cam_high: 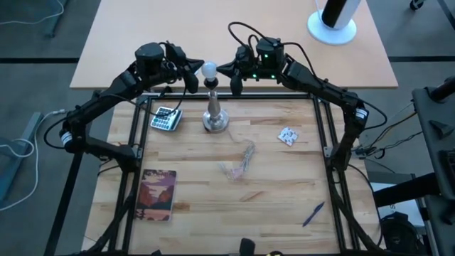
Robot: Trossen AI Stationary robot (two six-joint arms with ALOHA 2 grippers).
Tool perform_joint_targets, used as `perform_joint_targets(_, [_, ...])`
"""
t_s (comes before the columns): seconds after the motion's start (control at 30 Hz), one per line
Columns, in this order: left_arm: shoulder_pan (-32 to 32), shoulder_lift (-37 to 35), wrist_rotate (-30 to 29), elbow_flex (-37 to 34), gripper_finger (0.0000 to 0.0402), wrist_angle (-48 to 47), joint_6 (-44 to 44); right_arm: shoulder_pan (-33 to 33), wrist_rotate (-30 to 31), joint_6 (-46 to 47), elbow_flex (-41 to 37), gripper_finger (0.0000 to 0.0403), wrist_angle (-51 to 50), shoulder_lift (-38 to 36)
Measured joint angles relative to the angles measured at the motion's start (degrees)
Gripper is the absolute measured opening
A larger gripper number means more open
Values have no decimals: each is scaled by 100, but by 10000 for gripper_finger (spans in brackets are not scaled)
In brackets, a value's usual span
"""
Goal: Screw lightbulb
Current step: Remove the lightbulb from the lamp
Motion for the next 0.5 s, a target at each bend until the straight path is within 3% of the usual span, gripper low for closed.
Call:
perform_joint_targets(0.23, [-18, -12, -118, 0, 0, -26, -134, -2, 76, 29, 91, 0, 12, -52])
perform_joint_targets(0.5, [-15, -15, -211, 0, 0, -82, -25, 203, -556, 157, 318, 0, -9, -53])
